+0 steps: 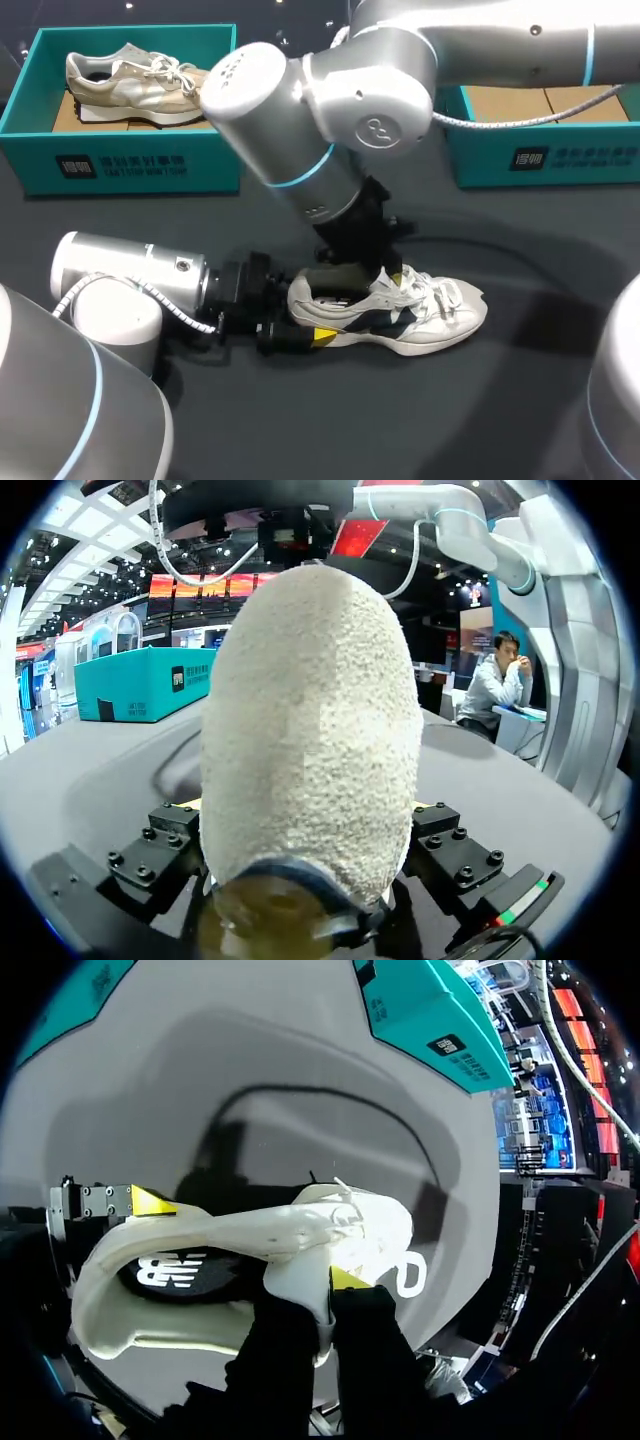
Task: Take the shoe out of the shoebox, open the shoe tongue, remove and reinsert the insole, then place the shoe into the shoebox
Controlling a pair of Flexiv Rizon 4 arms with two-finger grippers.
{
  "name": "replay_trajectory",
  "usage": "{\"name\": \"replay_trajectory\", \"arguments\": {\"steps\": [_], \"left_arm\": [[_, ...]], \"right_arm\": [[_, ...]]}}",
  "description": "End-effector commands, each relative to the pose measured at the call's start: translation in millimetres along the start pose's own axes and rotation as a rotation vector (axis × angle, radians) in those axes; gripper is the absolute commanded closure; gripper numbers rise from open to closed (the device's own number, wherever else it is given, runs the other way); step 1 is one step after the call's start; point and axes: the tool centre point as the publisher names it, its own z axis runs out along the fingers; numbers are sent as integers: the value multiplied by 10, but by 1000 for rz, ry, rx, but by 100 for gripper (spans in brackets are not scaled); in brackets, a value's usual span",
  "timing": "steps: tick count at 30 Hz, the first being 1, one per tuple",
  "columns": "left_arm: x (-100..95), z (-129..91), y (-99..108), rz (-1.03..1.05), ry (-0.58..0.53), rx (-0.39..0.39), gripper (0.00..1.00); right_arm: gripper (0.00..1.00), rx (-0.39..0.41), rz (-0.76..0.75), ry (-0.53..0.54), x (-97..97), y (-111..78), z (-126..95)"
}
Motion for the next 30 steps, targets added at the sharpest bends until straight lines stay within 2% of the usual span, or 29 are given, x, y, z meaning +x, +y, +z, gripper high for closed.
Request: {"name": "replay_trajectory", "arguments": {"steps": [1,14,21,30], "left_arm": [[14,-4,14,0,-1,-1,100],[14,-4,14,0,-1,-1,100],[14,-4,14,0,-1,-1,100],[14,-4,14,0,-1,-1,100]], "right_arm": [[100,48,-8,219,-245,4,102],[100,48,-8,219,-245,4,102],[100,35,13,241,-502,-38,75],[100,45,13,258,-617,1,155]]}}
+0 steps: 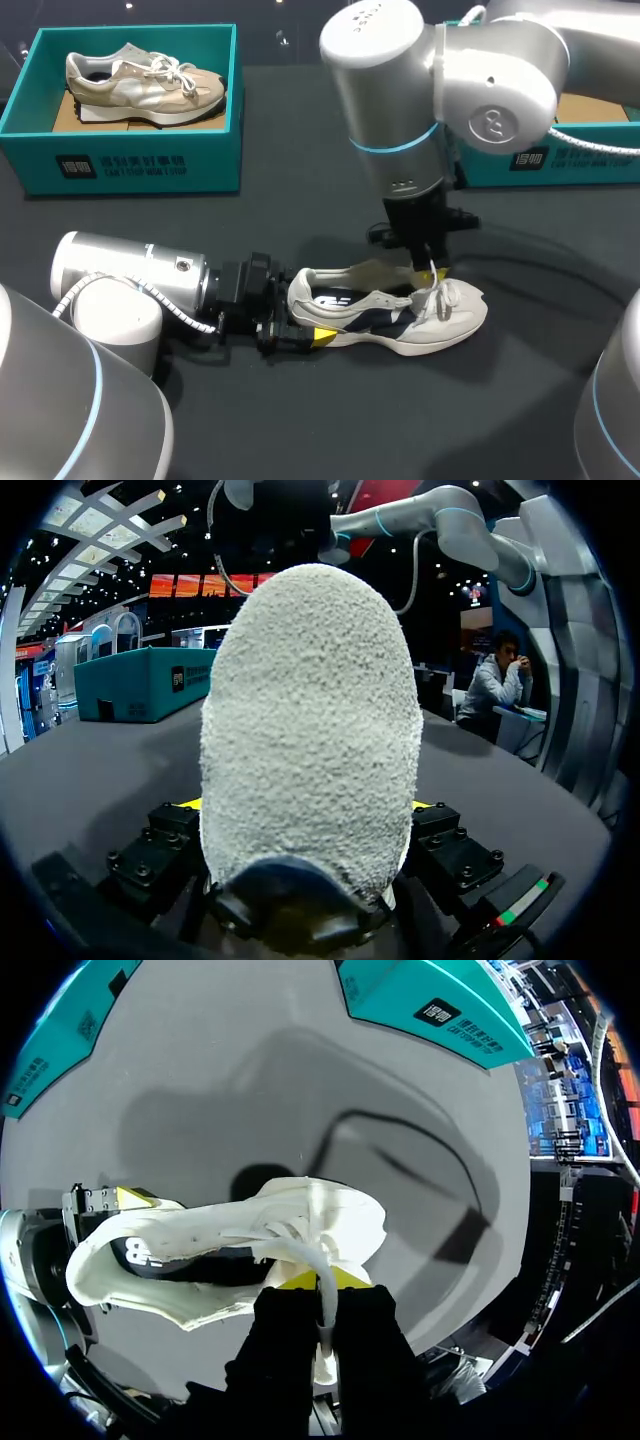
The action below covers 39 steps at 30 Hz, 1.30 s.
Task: Take the shoe out of the shoebox, open the shoe tongue, remove and reinsert the insole, then place the shoe into the shoebox
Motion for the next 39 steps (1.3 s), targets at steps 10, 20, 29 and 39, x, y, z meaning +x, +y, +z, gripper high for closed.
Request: {"name": "replay_trajectory", "arguments": {"steps": [10,20,29,39], "left_arm": [[14,-5,16,0,-1,-1,100],[14,-5,16,0,-1,-1,100],[14,-5,16,0,-1,-1,100],[14,-5,16,0,-1,-1,100]], "right_arm": [[97,4,33,11,-139,95,222],[60,11,110,-79,-305,153,368],[55,35,159,-113,-471,217,524],[53,-39,86,-90,-525,108,11]]}}
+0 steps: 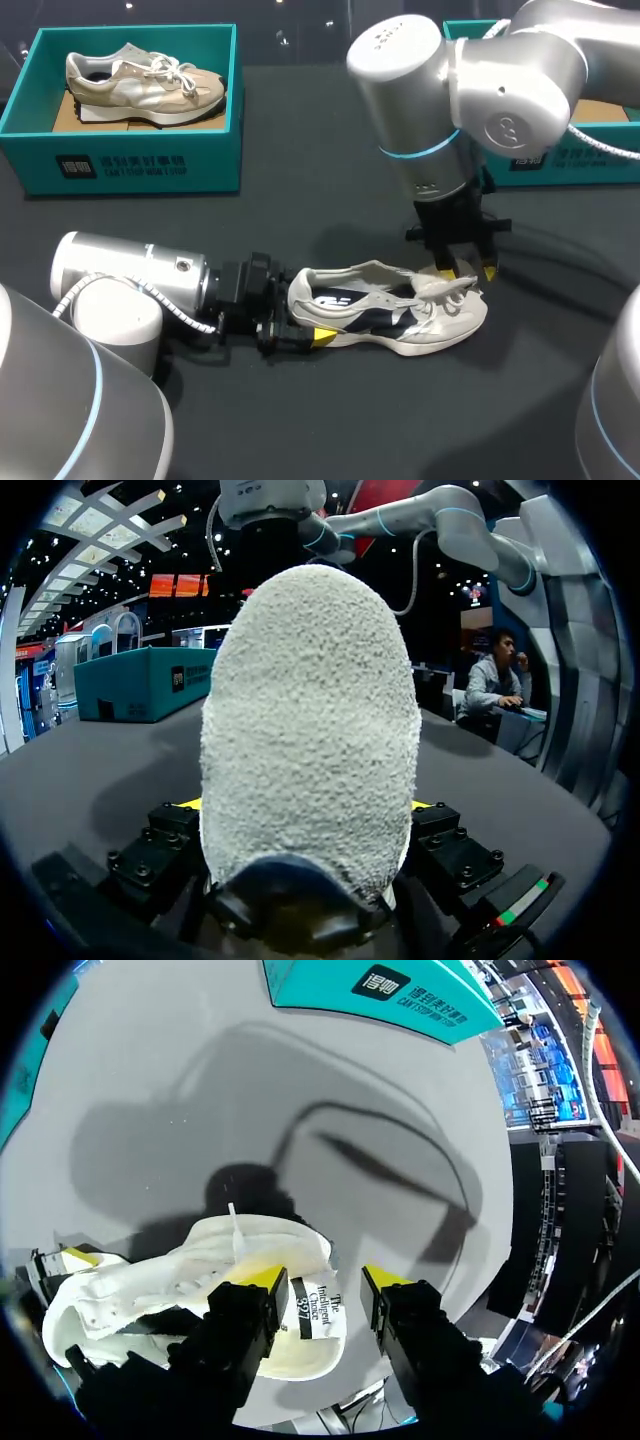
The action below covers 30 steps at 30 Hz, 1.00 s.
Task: Take the shoe out of the shoebox, open the shoe tongue, remove and reinsert the insole, then place the shoe into the shoebox
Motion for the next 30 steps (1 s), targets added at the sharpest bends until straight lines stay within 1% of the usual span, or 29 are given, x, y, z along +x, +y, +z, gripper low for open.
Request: {"name": "replay_trajectory", "arguments": {"steps": [1,5,8,10,12,13,15,16,18,20,21,23,24,30], "left_arm": [[12,-5,15,0,-1,0,100],[12,-5,15,0,-1,0,100],[12,-5,15,0,-1,0,100],[12,-5,15,0,-1,0,100],[12,-5,15,0,-1,0,100],[12,-5,15,0,-1,0,100],[12,-5,15,0,-1,0,100],[12,-5,15,0,-1,0,100],[12,-5,15,0,-1,0,100],[12,-5,15,0,-1,0,100],[12,-5,15,0,-1,0,100],[12,-5,15,0,-1,0,100],[12,-5,15,0,-1,0,100],[12,-5,15,0,-1,0,100]], "right_arm": [[53,-66,-62,11,-138,-125,-383],[54,-122,-165,-3,-119,-184,-690],[55,-164,-273,-19,-86,-221,-895],[55,-196,-383,-27,-40,-248,-1031],[59,-218,-453,-38,8,-262,-1142],[65,-226,-525,-33,44,-267,-1196],[82,-253,-586,-32,108,-280,-1306],[100,-271,-660,-22,155,-297,-1366],[100,-282,-725,-32,250,-324,-1463],[100,-323,-839,1,365,-357,-1541],[100,-342,-911,27,437,-380,-1571],[100,-405,-1136,99,608,-476,-1602],[100,-417,-1168,106,686,-532,-1598],[100,-417,-1168,106,686,-532,-1598]]}}
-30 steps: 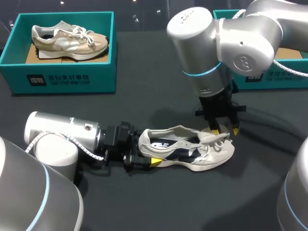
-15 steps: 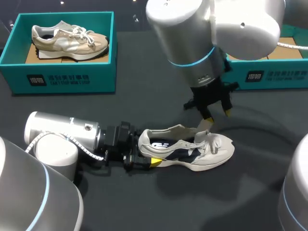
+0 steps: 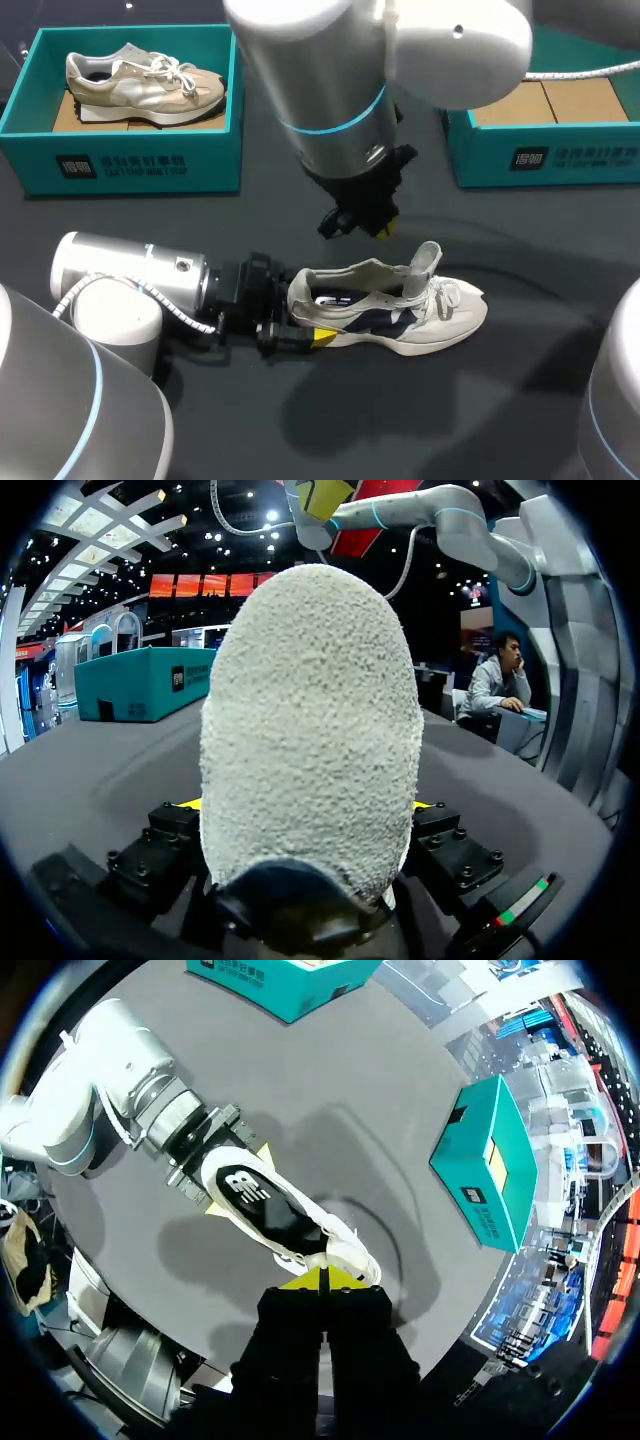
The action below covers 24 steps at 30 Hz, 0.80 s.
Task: Take the shoe out of the shoebox, open the shoe tongue, remove and reinsert the insole, then place the shoe into the shoebox
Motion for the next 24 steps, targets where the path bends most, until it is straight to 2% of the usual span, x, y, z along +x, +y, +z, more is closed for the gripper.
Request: {"name": "replay_trajectory", "arguments": {"steps": [1,7,9,12,13,16,17,24], "left_arm": [[11,-5,13,0,-1,0,100],[11,-5,13,0,-1,0,100],[11,-5,13,0,-1,0,100],[11,-5,13,0,-1,0,100],[11,-5,13,0,-1,0,100],[11,-5,13,0,-1,0,100],[11,-5,13,0,-1,0,100],[11,-5,13,0,-1,0,100]], "right_arm": [[100,-108,-283,64,34,0,25],[100,-108,-283,64,34,0,25],[100,-88,-365,48,118,37,81],[100,-107,-433,60,229,68,115],[100,-116,-462,66,267,74,134],[100,-258,-593,127,410,16,234],[100,-282,-617,143,429,-8,249],[100,-282,-617,143,429,-8,249]]}}
